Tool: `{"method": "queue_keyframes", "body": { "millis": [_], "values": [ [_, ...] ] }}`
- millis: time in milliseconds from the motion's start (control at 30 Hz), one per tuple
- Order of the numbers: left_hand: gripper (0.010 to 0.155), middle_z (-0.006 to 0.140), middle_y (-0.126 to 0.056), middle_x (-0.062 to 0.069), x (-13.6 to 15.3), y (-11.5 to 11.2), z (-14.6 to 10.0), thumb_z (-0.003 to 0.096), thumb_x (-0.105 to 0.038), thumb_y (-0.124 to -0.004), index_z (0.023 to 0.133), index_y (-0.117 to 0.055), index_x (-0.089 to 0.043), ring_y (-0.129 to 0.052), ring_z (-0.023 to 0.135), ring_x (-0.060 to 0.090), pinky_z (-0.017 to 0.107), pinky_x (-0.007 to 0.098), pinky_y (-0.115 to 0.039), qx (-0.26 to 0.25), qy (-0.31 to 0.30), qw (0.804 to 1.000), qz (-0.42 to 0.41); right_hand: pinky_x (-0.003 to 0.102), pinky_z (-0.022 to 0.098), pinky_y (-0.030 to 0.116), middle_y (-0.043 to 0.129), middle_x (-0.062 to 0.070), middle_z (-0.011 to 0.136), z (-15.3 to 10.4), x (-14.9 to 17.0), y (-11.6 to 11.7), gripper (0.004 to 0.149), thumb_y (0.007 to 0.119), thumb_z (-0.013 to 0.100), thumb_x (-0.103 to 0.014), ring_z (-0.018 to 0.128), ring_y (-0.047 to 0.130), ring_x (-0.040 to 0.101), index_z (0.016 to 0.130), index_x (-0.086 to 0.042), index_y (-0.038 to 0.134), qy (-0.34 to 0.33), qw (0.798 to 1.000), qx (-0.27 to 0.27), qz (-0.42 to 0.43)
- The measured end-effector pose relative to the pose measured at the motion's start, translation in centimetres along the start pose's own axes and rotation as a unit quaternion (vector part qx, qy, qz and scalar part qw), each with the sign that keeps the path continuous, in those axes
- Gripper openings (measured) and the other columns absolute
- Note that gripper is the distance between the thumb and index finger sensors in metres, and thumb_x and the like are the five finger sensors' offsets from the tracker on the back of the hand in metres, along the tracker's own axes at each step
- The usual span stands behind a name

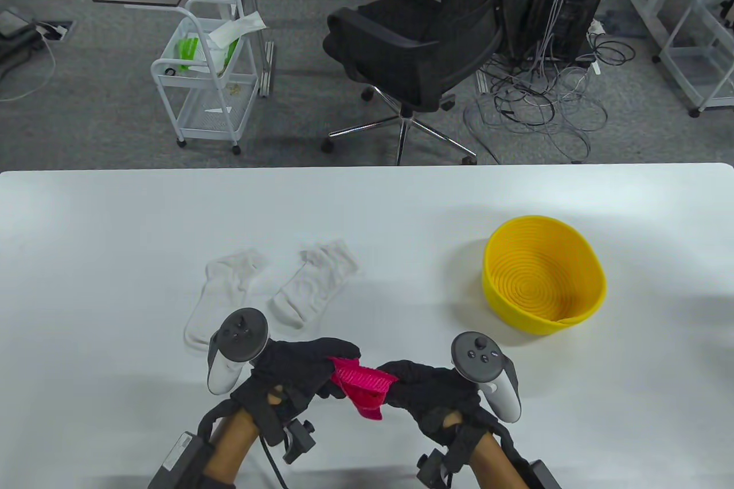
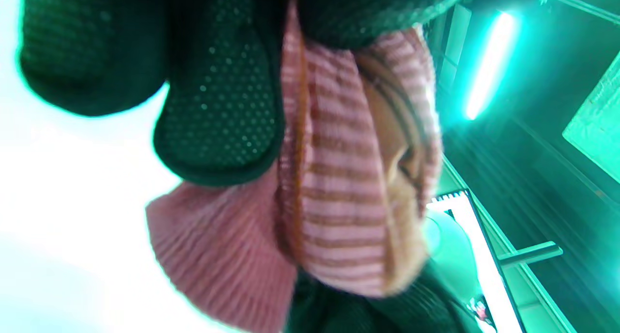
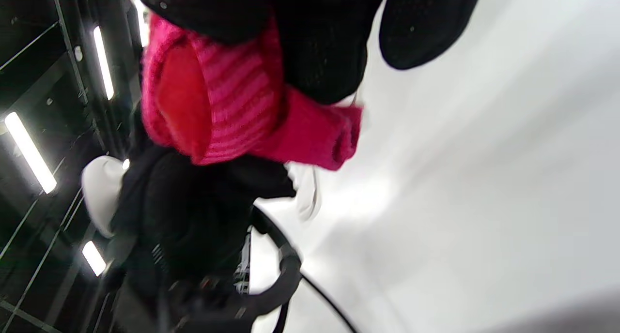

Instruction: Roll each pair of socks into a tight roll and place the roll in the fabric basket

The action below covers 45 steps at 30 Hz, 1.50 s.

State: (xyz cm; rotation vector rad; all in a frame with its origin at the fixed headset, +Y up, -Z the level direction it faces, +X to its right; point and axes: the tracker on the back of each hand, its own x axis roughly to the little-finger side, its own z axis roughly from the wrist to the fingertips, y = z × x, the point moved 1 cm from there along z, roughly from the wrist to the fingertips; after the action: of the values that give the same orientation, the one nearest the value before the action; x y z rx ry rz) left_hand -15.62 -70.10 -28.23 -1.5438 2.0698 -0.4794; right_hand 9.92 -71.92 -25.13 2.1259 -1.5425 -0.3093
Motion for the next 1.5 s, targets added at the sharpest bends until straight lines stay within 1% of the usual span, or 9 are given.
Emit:
{"method": "queue_keyframes", "body": {
  "millis": [167,267,400,633,867,1067,1233,1367,1500],
  "values": [
    [0.038,0.069,-0.099,0.012,-0.6,-1.4,0.2,0.0423,-0.026,-0.076,0.077,-0.091,-0.02,-0.114,0.039,0.027,0.03,0.045,-0.093,0.065,0.002,0.998,0.011,0.049,0.054,0.084,0.093,-0.002,0.086,0.1,0.9,-0.5,0.033,0.075,0.048,-0.033,0.073,0.102,0.022,0.081,-0.036,0.079,0.04,0.998,0.049,0.022],
    [0.038,0.073,-0.097,0.009,0.2,-1.9,0.3,0.0433,-0.028,-0.075,0.078,-0.089,-0.024,-0.112,0.047,0.026,0.035,0.048,-0.09,0.094,0.037,0.995,-0.009,0.045,0.055,0.086,0.092,-0.005,0.087,-0.1,1.0,-1.0,0.034,0.074,0.048,-0.034,0.074,0.103,0.018,0.082,-0.037,0.078,0.033,0.996,0.041,0.078],
    [0.037,0.071,-0.1,0.008,1.3,-1.5,0.4,0.0429,-0.028,-0.076,0.078,-0.089,-0.027,-0.113,0.047,0.025,0.036,0.049,-0.089,0.066,0.07,0.995,-0.012,0.041,0.064,0.081,0.087,-0.012,0.091,-0.2,1.0,-1.0,0.034,0.072,0.049,-0.036,0.085,0.095,0.012,0.083,-0.039,0.073,0.011,0.992,0.014,0.124],
    [0.04,0.062,-0.106,0.006,2.4,-2.0,0.7,0.0416,-0.032,-0.077,0.078,-0.091,-0.024,-0.116,0.042,0.023,0.033,0.046,-0.09,0.036,0.1,0.994,0.018,0.043,0.075,0.064,0.085,-0.017,0.09,-0.1,0.2,-0.1,0.035,0.07,0.051,-0.04,0.085,0.093,0.004,0.086,-0.041,0.069,-0.025,0.987,-0.059,0.146],
    [0.038,0.062,-0.108,0.007,3.4,-2.7,0.6,0.0413,-0.032,-0.079,0.077,-0.092,-0.024,-0.118,0.039,0.021,0.031,0.044,-0.092,0.045,0.091,0.989,-0.109,0.054,0.08,0.043,0.088,-0.019,0.086,-0.1,-0.5,0.5,0.035,0.071,0.05,-0.039,0.086,0.089,0.003,0.085,-0.04,0.071,-0.056,0.982,-0.125,0.133],
    [0.036,0.067,-0.106,0.006,2.7,-1.5,0.3,0.0408,-0.032,-0.081,0.075,-0.091,-0.028,-0.115,0.035,0.018,0.029,0.04,-0.092,-0.054,0.015,0.976,-0.211,0.059,0.079,0.039,0.089,-0.021,0.084,-0.9,-1.4,-0.4,0.033,0.074,0.048,-0.038,0.092,0.078,0.003,0.081,-0.042,0.076,-0.073,0.995,-0.039,0.052],
    [0.035,0.069,-0.106,0.003,0.9,-1.1,0.2,0.041,-0.032,-0.082,0.075,-0.092,-0.029,-0.11,0.029,0.017,0.03,0.04,-0.089,-0.035,-0.051,0.966,-0.252,0.06,0.077,0.049,0.094,-0.023,0.083,-0.9,-1.2,-1.1,0.034,0.078,0.047,-0.039,0.093,0.078,0.007,0.08,-0.044,0.079,-0.049,0.998,0.048,0.002],
    [0.036,0.065,-0.108,0.002,0.4,-2.3,0.6,0.0413,-0.032,-0.083,0.076,-0.091,-0.026,-0.107,0.022,0.017,0.028,0.041,-0.088,0.066,-0.047,0.965,-0.25,0.058,0.073,0.06,0.095,-0.017,0.083,-0.7,-0.6,-1.2,0.034,0.079,0.047,-0.039,0.087,0.085,0.01,0.081,-0.044,0.079,-0.021,0.996,0.084,-0.026],
    [0.039,0.07,-0.104,0.001,0.5,-2.1,0.2,0.0416,-0.03,-0.083,0.08,-0.088,-0.027,-0.106,0.028,0.02,0.032,0.044,-0.086,0.001,-0.018,0.986,-0.166,0.054,0.07,0.066,0.093,-0.015,0.086,-0.7,-0.3,-1.5,0.036,0.077,0.047,-0.038,0.084,0.09,0.01,0.083,-0.043,0.077,-0.011,0.993,0.109,-0.038]
  ]
}}
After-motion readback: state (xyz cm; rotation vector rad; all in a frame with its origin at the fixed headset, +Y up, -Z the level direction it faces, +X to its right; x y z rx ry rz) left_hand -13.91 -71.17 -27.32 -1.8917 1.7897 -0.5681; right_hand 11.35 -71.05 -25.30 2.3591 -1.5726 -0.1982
